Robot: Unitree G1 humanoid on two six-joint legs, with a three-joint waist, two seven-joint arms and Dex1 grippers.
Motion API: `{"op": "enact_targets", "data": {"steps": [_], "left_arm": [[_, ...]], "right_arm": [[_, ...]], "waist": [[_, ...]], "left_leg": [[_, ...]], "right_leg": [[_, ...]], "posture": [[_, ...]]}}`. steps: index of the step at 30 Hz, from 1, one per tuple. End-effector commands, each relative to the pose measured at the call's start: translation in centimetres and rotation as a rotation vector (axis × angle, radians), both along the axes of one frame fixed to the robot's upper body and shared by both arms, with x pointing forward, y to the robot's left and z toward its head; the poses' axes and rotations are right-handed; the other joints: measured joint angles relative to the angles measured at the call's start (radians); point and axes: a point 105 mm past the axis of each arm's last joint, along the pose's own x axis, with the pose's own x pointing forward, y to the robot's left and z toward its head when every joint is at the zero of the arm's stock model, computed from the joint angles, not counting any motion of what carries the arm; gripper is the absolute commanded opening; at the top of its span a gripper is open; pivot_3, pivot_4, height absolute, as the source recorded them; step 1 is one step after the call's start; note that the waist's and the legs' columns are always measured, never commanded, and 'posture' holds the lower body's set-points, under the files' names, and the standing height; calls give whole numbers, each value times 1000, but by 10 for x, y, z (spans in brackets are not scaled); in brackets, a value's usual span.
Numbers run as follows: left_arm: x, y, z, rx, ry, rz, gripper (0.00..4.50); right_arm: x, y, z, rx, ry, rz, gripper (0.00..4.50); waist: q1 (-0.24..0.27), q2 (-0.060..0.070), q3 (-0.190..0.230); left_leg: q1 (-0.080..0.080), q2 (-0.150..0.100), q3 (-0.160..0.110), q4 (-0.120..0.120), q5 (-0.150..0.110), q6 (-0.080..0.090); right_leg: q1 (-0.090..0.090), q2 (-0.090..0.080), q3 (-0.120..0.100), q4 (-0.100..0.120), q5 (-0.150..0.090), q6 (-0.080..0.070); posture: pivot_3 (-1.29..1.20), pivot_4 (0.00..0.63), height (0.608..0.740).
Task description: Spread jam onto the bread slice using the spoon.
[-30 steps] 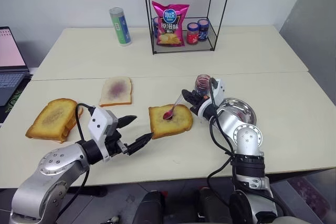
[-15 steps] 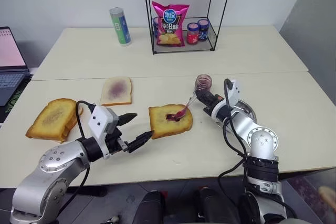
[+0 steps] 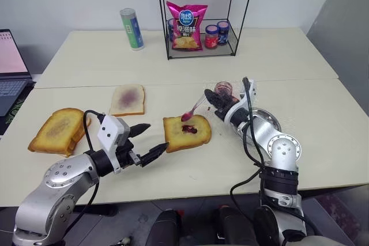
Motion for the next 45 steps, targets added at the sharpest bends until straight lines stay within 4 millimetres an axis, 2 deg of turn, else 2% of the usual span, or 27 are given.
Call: {"op": "enact_targets", "data": {"steps": [1, 10, 17, 22, 26, 29, 34, 38, 41, 45], "left_arm": [[-3, -2, 6, 14, -33, -17, 4500], [-2, -3, 6, 16, -33, -21, 4500], [2, -4, 6, 14, -35, -29, 4500], [4, -5, 6, 12, -39, -33, 4500], [6, -7, 9, 19, -48, -47, 4500], [12, -10, 20, 34, -69, -89, 4500], [12, -32, 39, 101, -67, -304, 4500], [14, -53, 46, 184, -83, -483, 4500], [22, -76, 52, 221, -120, -626, 4500], [33, -99, 39, 300, -163, -740, 4500]], "right_arm": [[1, -4, -4, -48, -37, -2, 18], [0, -22, -8, -81, -43, -42, 18], [-1, -43, -5, -102, -49, -84, 18], [0, -51, -3, -90, -45, -106, 18], [1, -50, 21, 41, -72, -101, 18], [-5, -57, 46, 115, -126, -92, 18], [-14, -91, 68, 94, -196, -186, 18], [-20, -116, 76, 11, -238, -279, 18], [-30, -144, 71, -106, -259, -376, 18], [-40, -168, 47, -185, -227, -465, 18]], "waist": [[0, 0, 0], [0, 0, 0], [1, 0, 0], [0, 0, 0], [0, 0, 0], [1, 0, 0], [9, 0, 0], [11, 0, 0], [11, 0, 0], [15, 1, -1]], "left_leg": [[0, 0, 0, 0, 0, 0], [0, 0, 0, 0, 0, 0], [0, 0, 0, 0, 0, 0], [0, 0, 0, 0, 0, 0], [0, 1, 0, 0, 0, 0], [0, 1, 0, 0, 0, 0], [-1, 0, 0, 1, 0, 0], [-1, 0, 2, 1, 0, 0], [-1, 0, 2, 1, 0, 0], [-1, 0, 2, 1, 0, 0]], "right_leg": [[0, 0, 0, 0, 0, 0], [0, 0, 0, 0, 0, 0], [0, 0, 0, 0, 0, 0], [0, 1, 0, 0, 0, 0], [0, 3, 0, 0, 0, 0], [0, 5, 0, 0, 0, 0], [0, 5, 0, 0, 0, 0], [0, 7, 0, -1, 1, 2], [0, 7, 0, -1, 1, 2], [0, 8, 1, -1, 1, 1]], "posture": [[0, 150, 740], [0, 150, 740], [0, 150, 740], [0, 150, 740], [0, 150, 740], [0, 150, 740], [0, 150, 740], [0, 150, 740], [0, 150, 740], [0, 150, 740]]}}
